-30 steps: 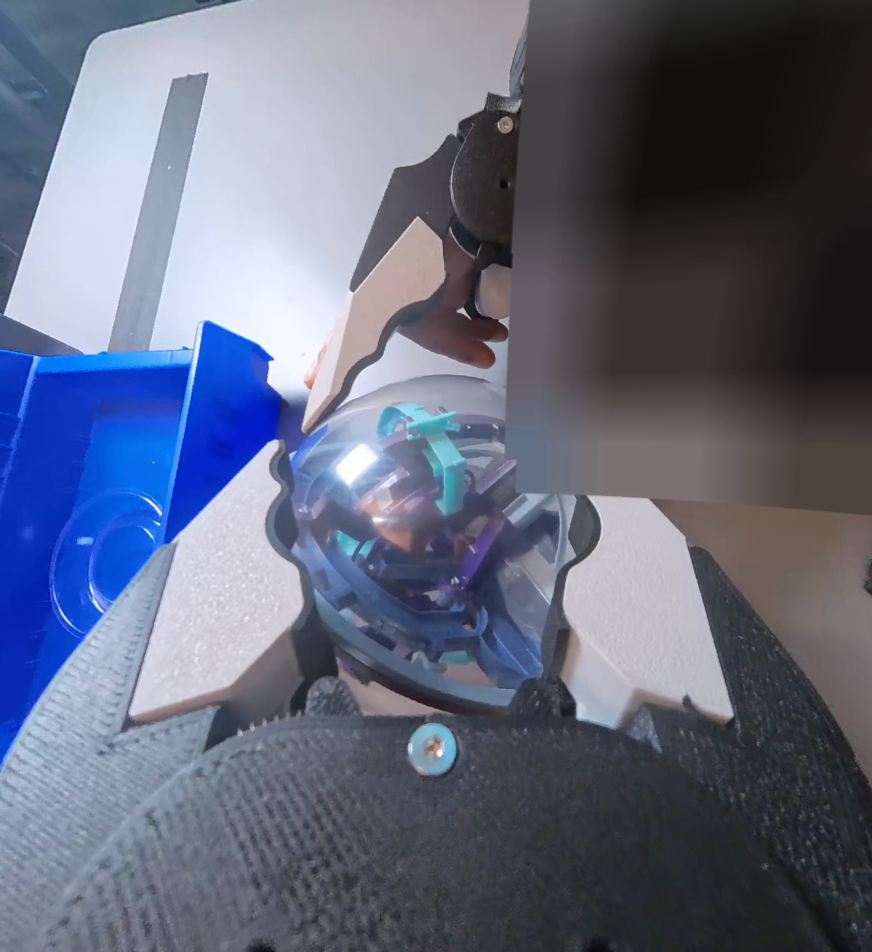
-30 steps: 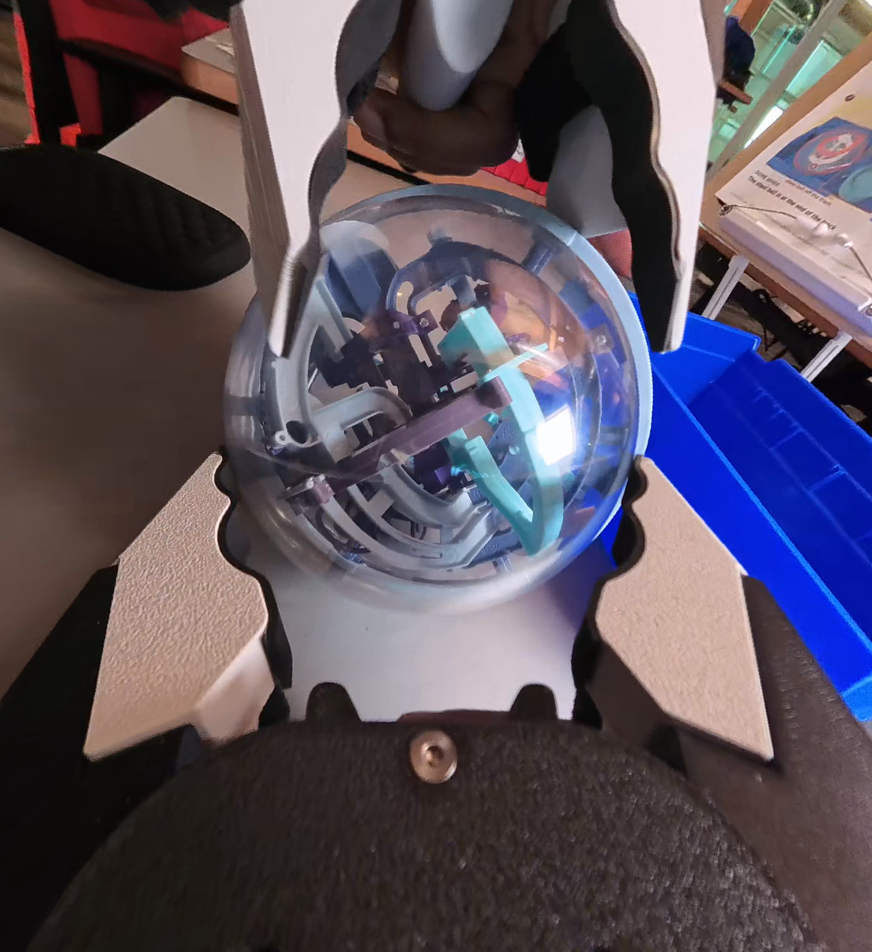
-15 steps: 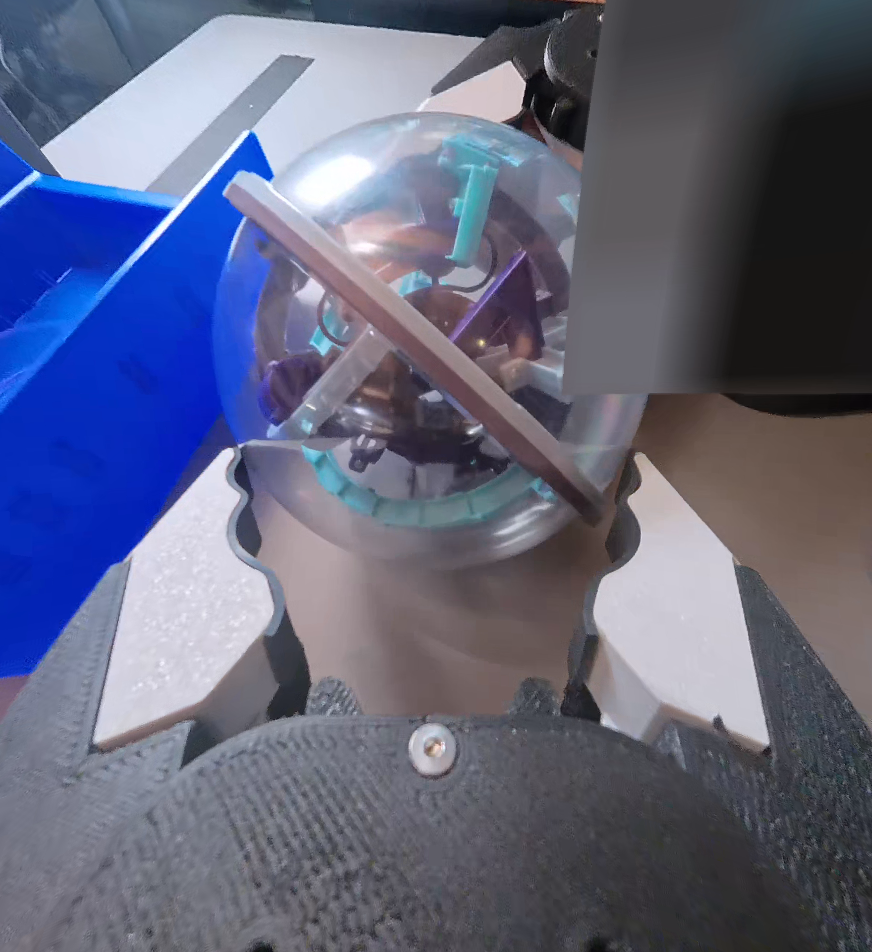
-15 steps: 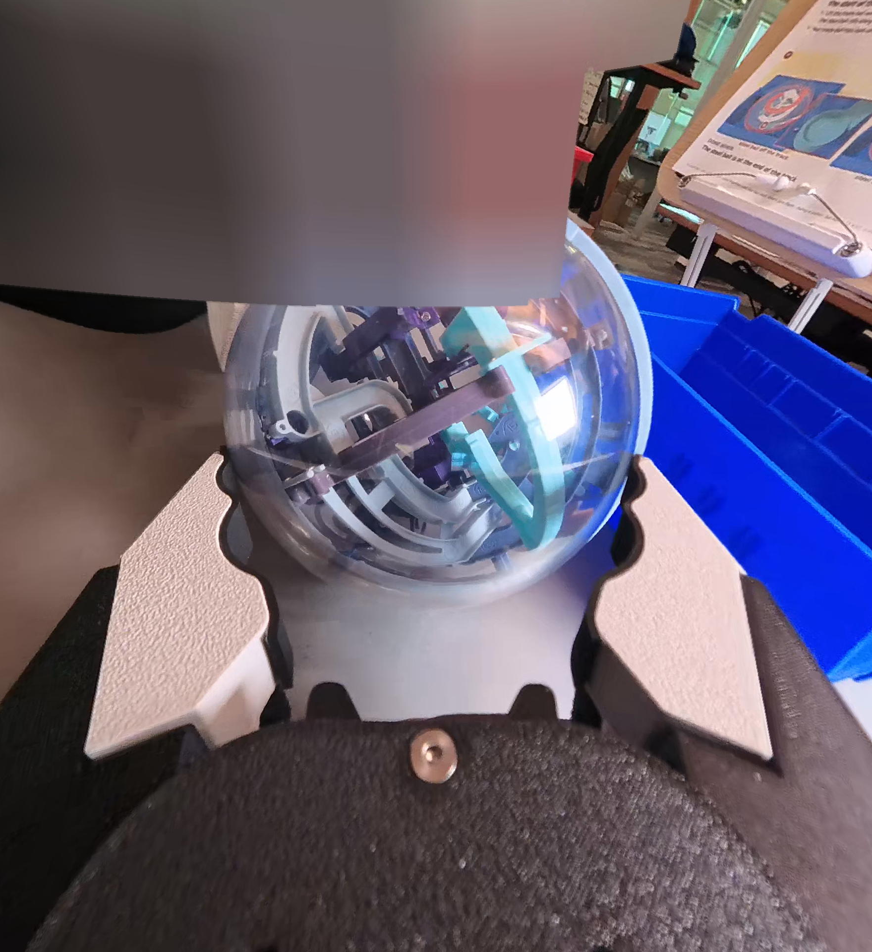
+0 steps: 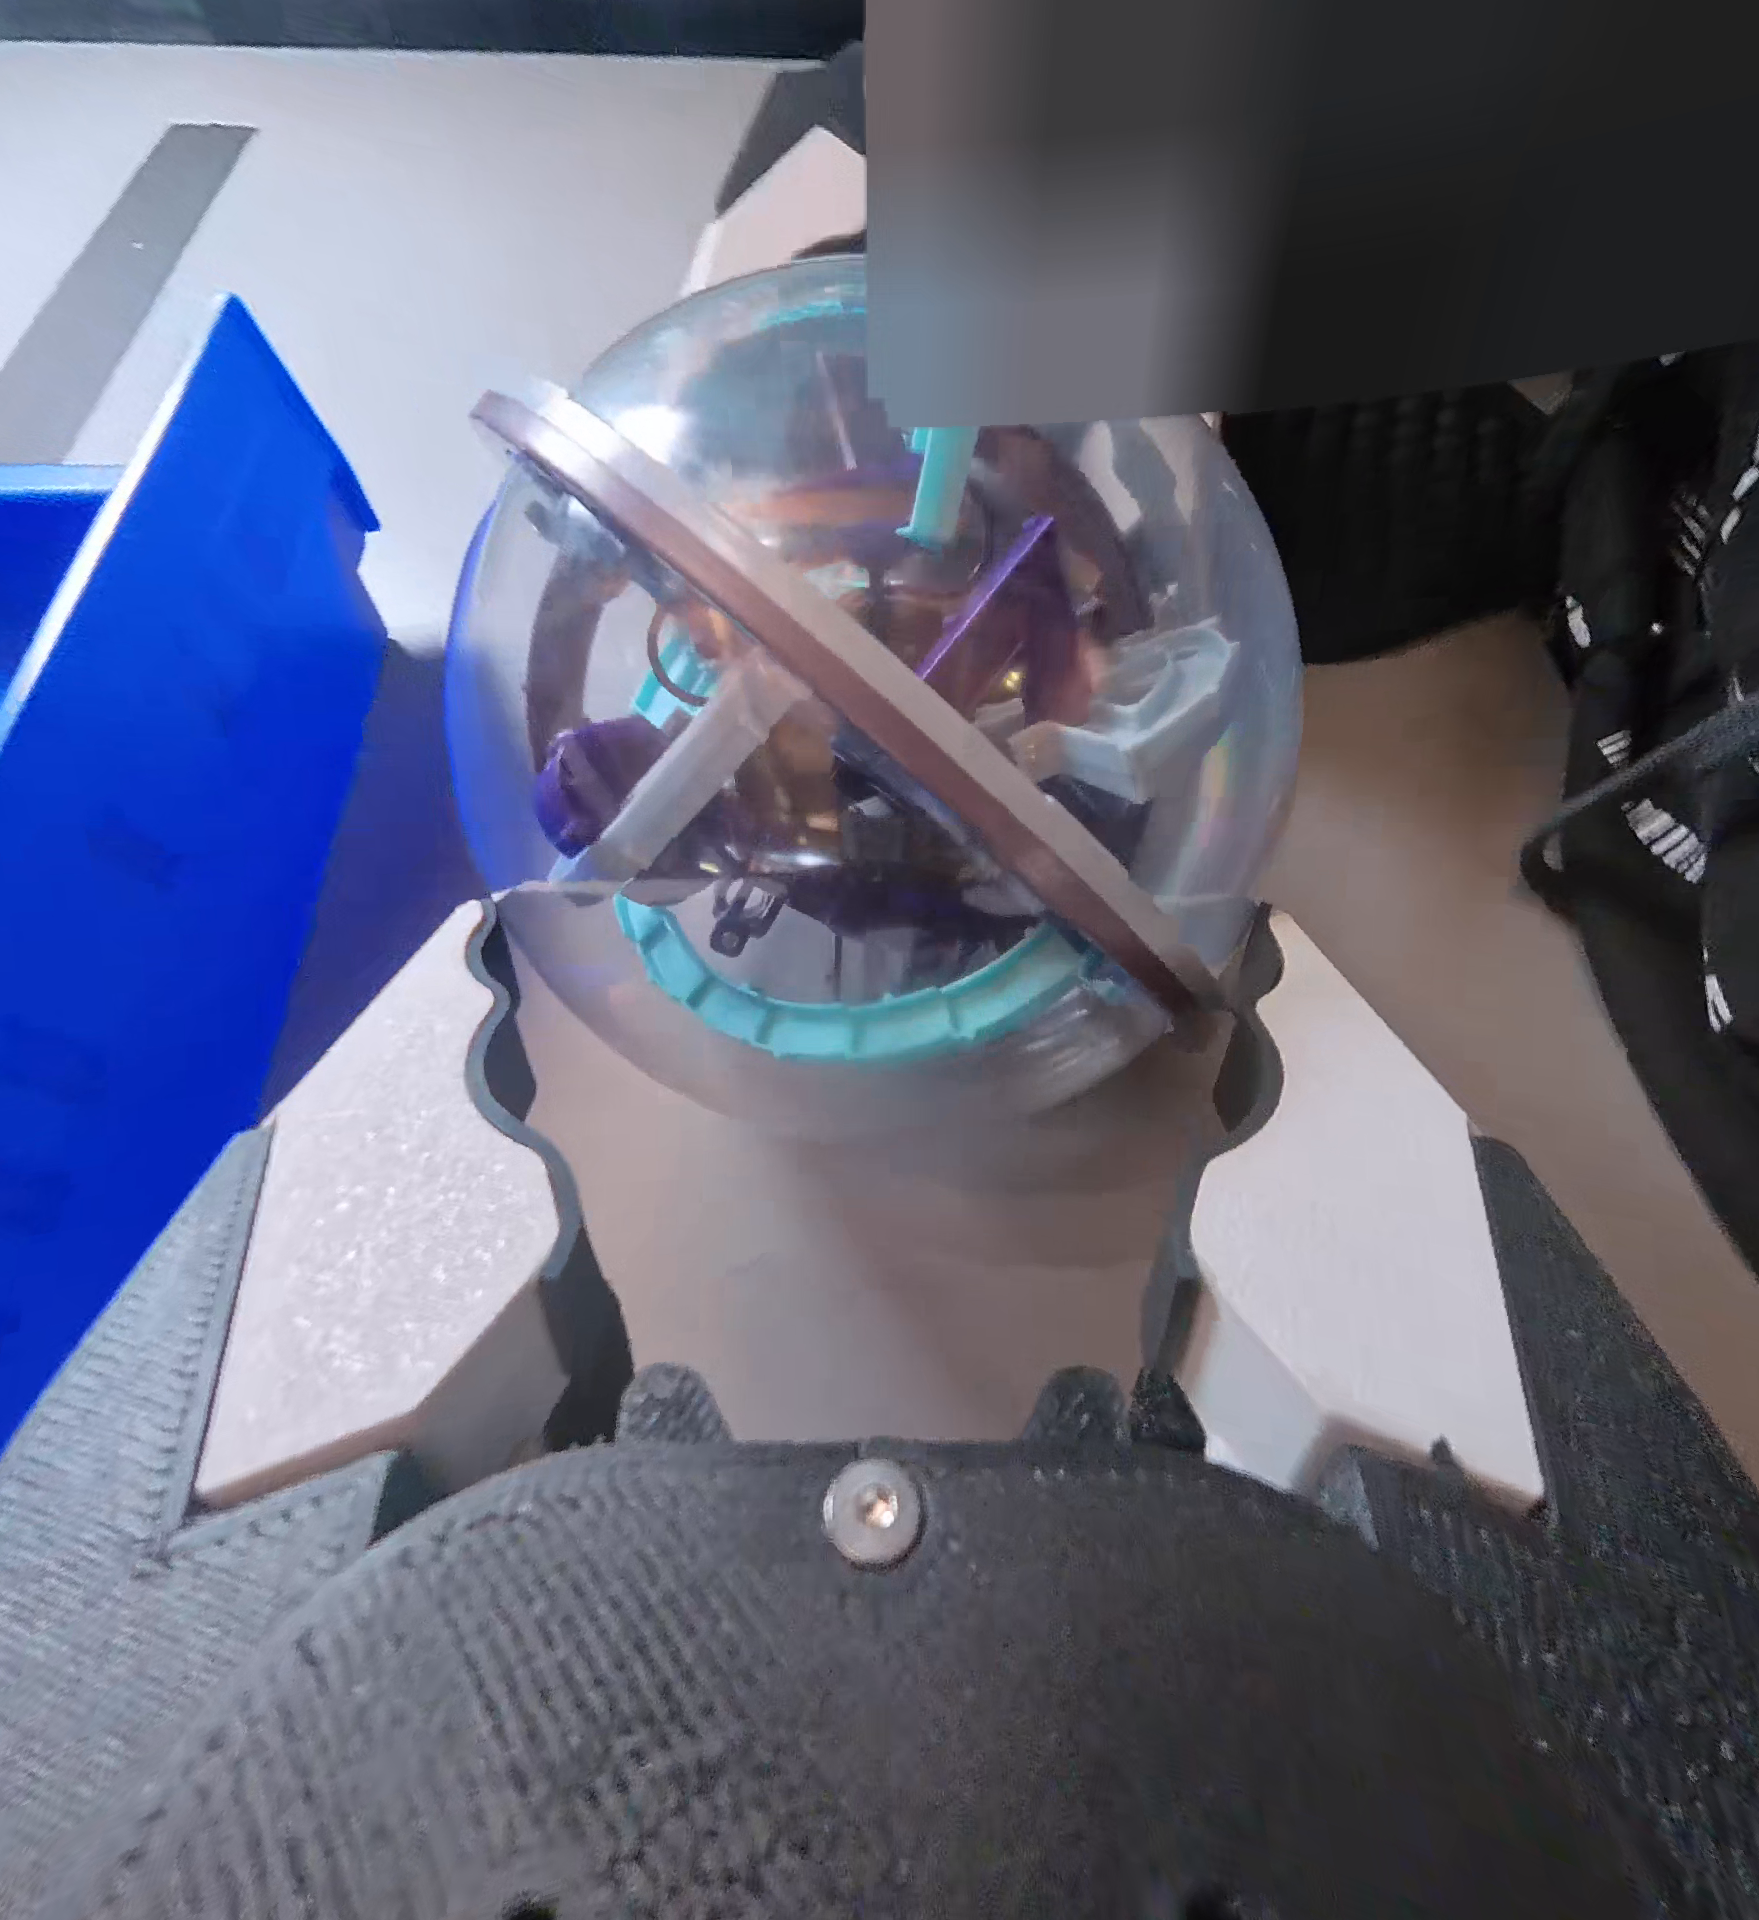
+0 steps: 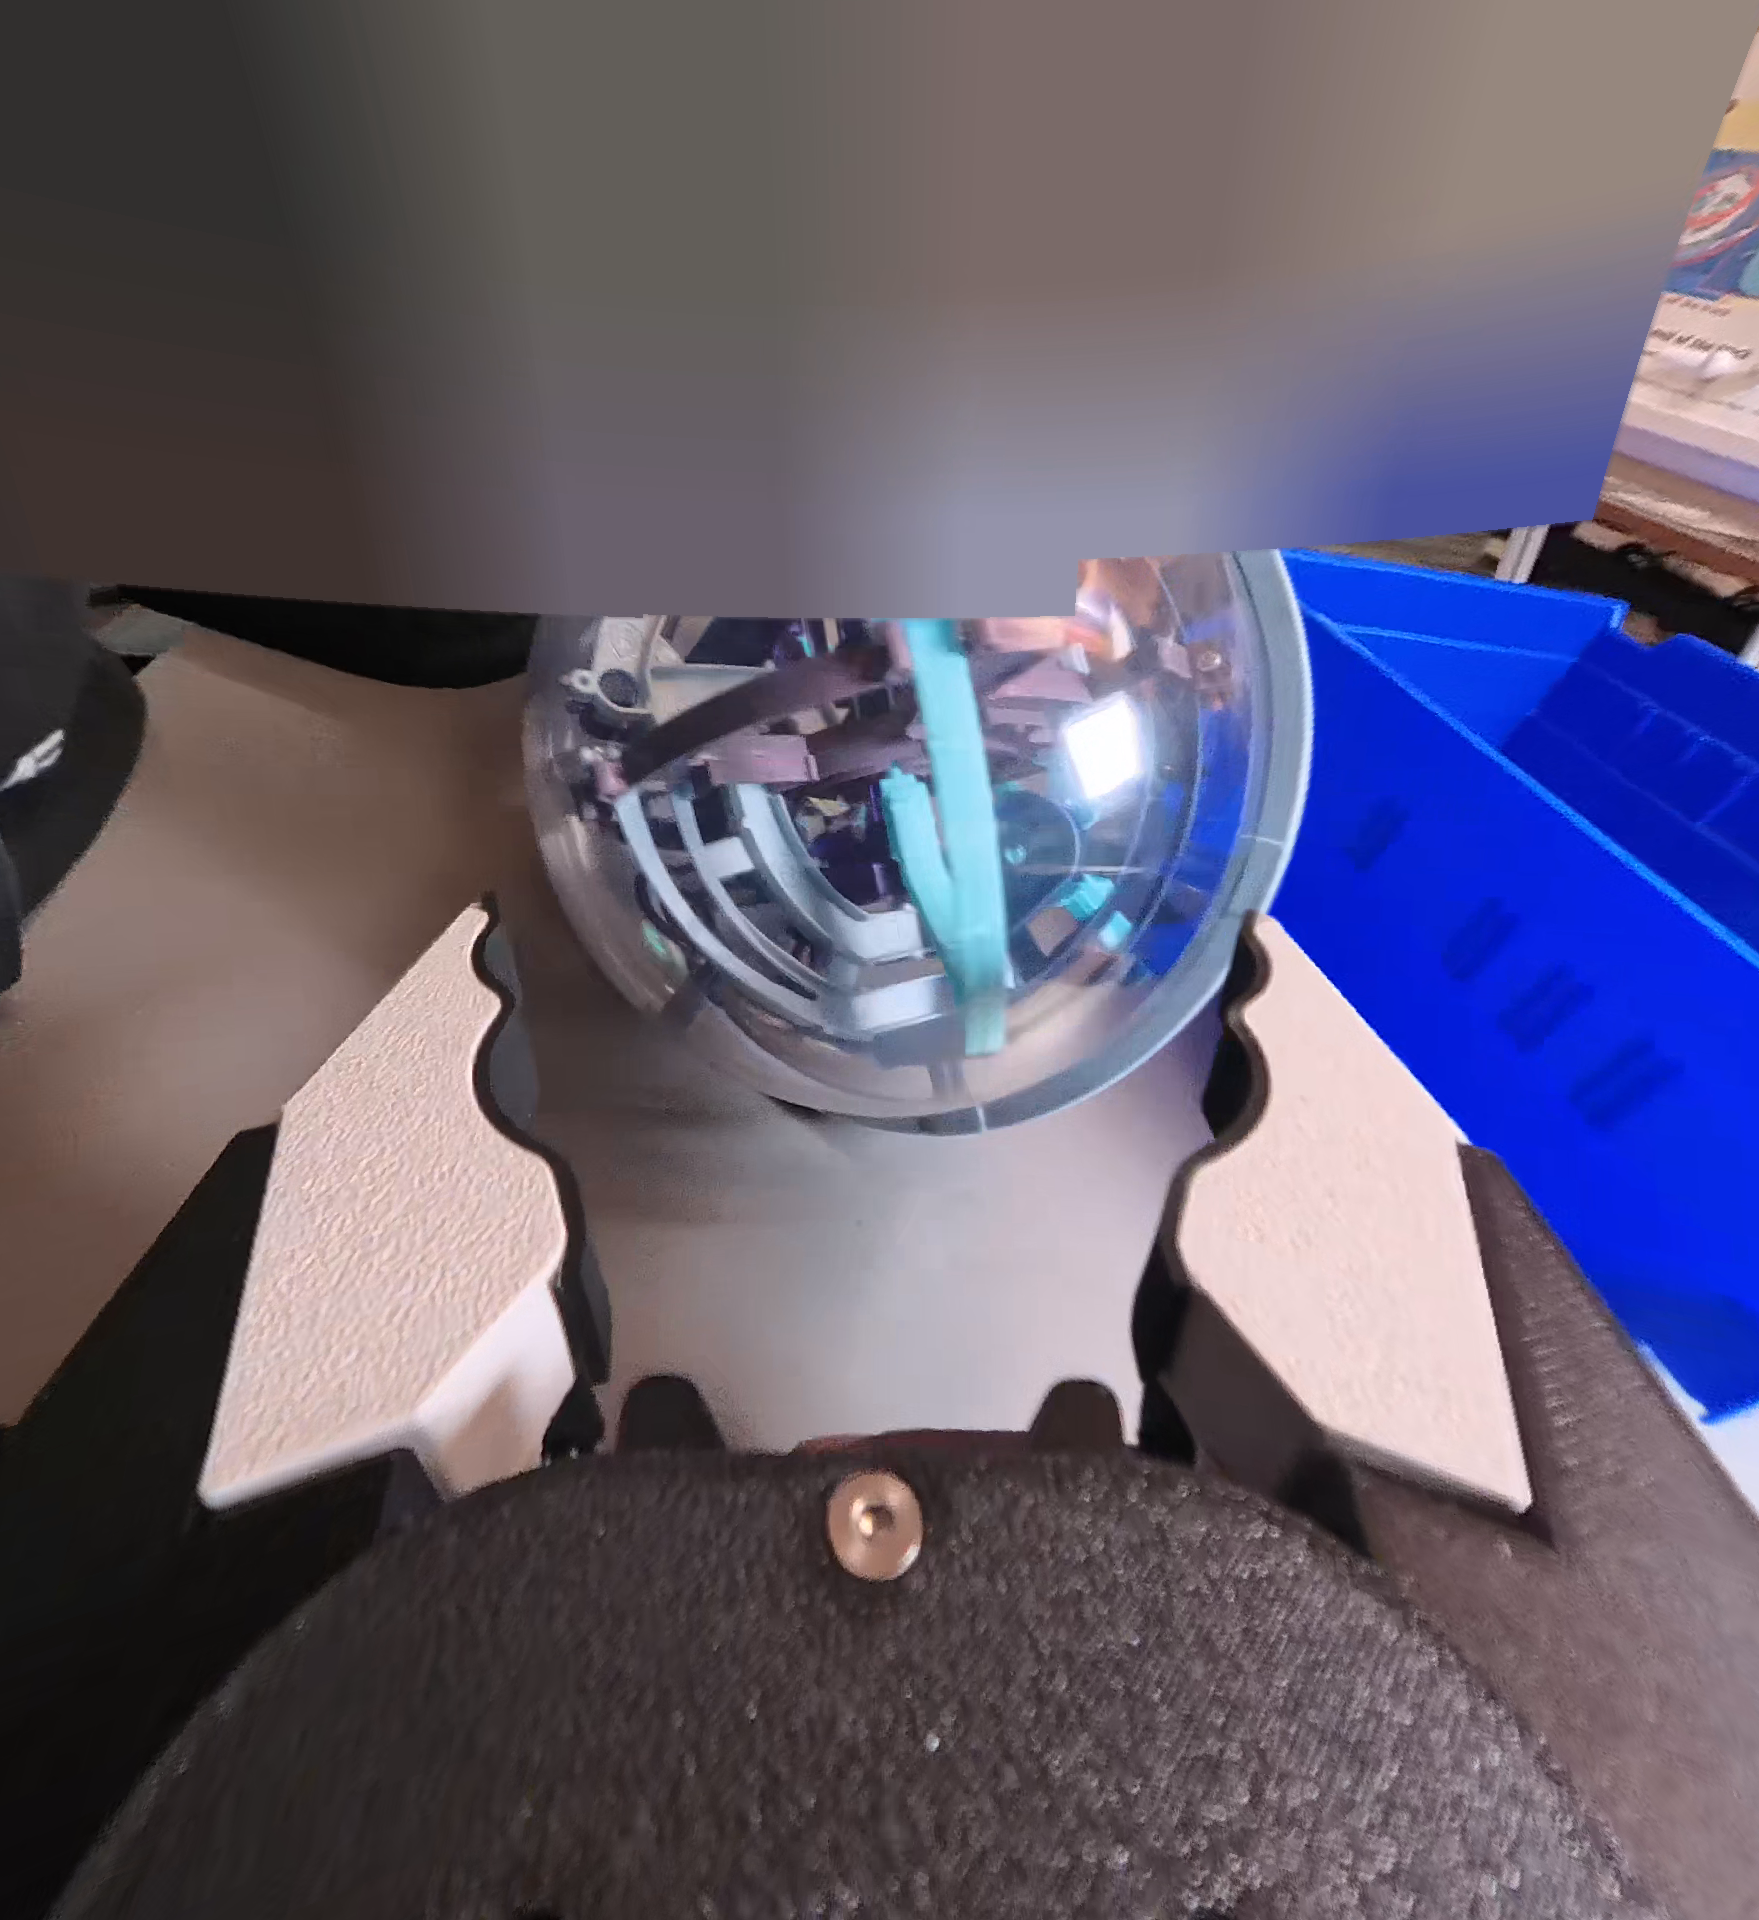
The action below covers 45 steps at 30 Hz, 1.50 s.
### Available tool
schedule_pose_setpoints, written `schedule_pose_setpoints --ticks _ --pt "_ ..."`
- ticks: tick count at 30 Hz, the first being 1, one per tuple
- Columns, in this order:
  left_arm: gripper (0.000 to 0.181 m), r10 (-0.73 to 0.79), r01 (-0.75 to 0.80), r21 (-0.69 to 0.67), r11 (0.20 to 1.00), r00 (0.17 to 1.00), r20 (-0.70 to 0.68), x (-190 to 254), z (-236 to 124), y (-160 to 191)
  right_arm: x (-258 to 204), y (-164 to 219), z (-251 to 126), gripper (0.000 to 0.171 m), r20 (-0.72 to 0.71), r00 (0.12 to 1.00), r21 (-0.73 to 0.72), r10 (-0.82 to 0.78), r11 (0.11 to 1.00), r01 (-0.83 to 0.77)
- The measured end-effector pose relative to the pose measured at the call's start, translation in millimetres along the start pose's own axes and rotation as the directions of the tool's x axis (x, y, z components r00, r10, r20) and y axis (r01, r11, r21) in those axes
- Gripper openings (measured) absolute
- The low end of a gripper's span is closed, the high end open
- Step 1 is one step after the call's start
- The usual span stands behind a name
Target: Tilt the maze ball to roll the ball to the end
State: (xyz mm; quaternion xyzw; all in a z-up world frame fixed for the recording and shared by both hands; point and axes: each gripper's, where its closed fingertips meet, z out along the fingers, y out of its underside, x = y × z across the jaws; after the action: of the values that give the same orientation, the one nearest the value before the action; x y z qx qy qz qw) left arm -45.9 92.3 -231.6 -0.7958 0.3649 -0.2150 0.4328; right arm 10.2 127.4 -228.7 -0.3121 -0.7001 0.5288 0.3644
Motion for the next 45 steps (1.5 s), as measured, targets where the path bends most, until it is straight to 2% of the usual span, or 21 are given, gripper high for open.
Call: schedule_pose_setpoints --ticks 4,11,14,18,23,27,32,39,45 --pt "0.133 0.008 -0.011 -0.052 0.999 0.998 -0.058 -4 0 -2 13 11 3 0.140 0.084 0.996 -0.047 0.012 0.999 -0.008" --pt "0.132 0.005 -0.018 -0.161 0.987 0.997 -0.082 -10 3 -4 19 15 12 0.141 0.122 0.992 -0.055 0.020 0.998 -0.014" --pt "0.126 -0.045 0.041 -0.208 0.977 0.999 -0.013 -13 -3 -3 23 15 11 0.140 0.087 0.996 -0.054 0.027 0.998 -0.022" --pt "0.125 -0.187 0.203 -0.164 0.966 0.977 0.105 -10 -7 -10 22 14 11 0.138 0.060 0.997 -0.056 0.054 0.997 -0.051" --pt "0.141 -0.089 0.137 -0.172 0.976 0.962 0.258 -5 13 -11 20 17 8 0.137 0.079 0.994 -0.078 0.079 0.994 -0.072" --pt "0.145 -0.102 0.122 -0.053 0.991 0.952 0.287 -7 23 -21 20 20 3 0.138 0.091 0.985 -0.097 0.149 0.985 -0.140" --pt "0.145 -0.220 0.192 0.136 0.972 0.946 0.237 -16 30 -34 25 24 -3 0.140 0.110 0.948 -0.113 0.298 0.952 -0.286" --pt "0.144 -0.161 0.128 0.170 0.977 0.968 0.194 -19 31 -39 27 25 -3 0.143 0.023 0.959 -0.109 0.281 0.955 -0.277" --pt "0.143 -0.177 0.145 0.239 0.960 0.977 0.118 -24 30 -42 30 21 -6 0.141 -0.094 0.944 -0.064 0.316 0.945 -0.322"
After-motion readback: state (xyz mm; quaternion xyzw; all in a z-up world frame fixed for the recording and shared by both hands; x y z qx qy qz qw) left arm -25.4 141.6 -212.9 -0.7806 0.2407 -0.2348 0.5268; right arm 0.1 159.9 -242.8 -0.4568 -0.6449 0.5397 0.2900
